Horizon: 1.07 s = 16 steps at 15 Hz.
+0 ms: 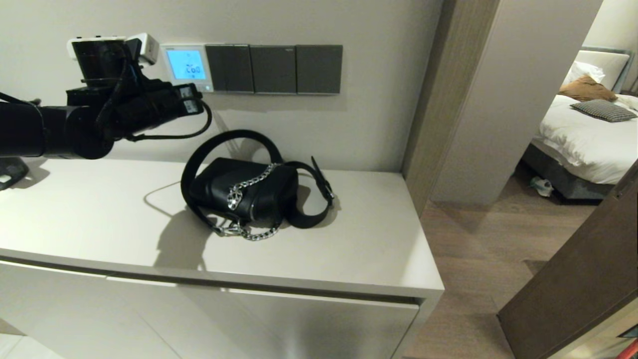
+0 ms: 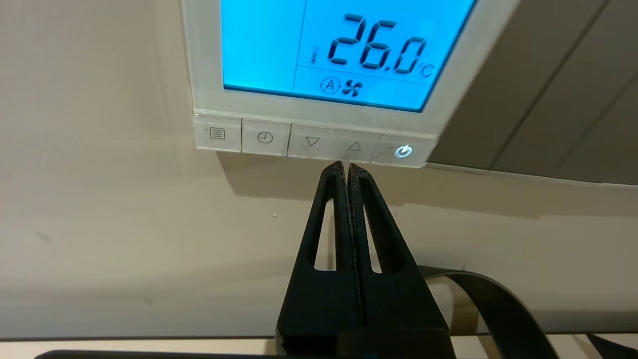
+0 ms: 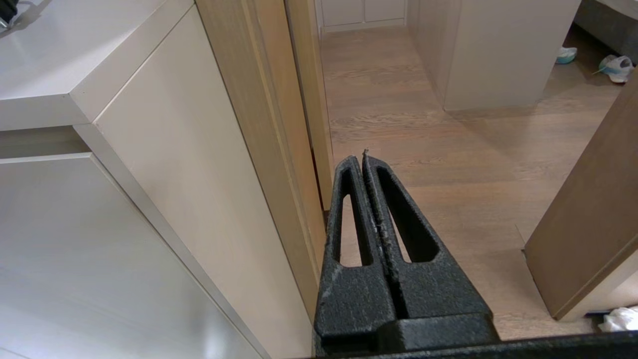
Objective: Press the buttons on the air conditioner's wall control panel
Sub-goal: Press the temperature increase button, then turn off the central air conditioner
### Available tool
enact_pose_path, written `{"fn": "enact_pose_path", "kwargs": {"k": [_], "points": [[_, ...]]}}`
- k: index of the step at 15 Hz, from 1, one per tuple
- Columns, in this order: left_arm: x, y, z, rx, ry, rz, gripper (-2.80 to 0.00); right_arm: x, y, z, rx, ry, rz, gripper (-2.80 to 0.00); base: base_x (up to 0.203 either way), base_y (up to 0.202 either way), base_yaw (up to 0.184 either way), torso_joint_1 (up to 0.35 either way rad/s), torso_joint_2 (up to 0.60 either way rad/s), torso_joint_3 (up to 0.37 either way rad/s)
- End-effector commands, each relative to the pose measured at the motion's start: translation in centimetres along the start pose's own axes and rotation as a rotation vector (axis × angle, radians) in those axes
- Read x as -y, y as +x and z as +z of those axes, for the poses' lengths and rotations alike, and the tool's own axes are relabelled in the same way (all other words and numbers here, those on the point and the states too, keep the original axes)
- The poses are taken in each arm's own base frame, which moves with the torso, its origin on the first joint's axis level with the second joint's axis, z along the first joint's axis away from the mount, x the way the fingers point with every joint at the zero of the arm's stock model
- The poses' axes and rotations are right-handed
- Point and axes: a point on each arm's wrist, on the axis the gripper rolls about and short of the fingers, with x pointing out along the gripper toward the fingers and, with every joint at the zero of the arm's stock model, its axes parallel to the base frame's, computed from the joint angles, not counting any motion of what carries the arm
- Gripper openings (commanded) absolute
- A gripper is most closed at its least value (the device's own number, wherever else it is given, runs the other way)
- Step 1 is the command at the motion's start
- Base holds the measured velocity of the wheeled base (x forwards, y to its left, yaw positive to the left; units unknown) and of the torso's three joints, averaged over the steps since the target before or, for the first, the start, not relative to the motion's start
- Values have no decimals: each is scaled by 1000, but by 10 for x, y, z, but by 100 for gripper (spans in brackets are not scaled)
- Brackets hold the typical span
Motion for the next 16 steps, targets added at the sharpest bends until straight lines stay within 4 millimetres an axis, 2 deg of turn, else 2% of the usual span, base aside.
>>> {"fn": "enact_pose_path", "kwargs": {"k": [1,4,6,9,11,16], "points": [[3,-10,9,20,0,-5,-280,0,0,0,-2,1,1,-280,0,0,0,0,0,0],[7,-31,18,29,-1,-8,-280,0,0,0,-3,0,0,-280,0,0,0,0,0,0],[12,-57,30,49,1,-14,-280,0,0,0,-2,1,0,-280,0,0,0,0,0,0],[19,-108,43,77,7,-18,-280,0,0,0,-2,-1,0,-280,0,0,0,0,0,0],[22,-144,42,80,11,-15,-280,0,0,0,-2,-1,1,-280,0,0,0,0,0,0],[14,-243,34,144,50,77,-280,0,0,0,-2,0,0,-280,0,0,0,0,0,0]]}}
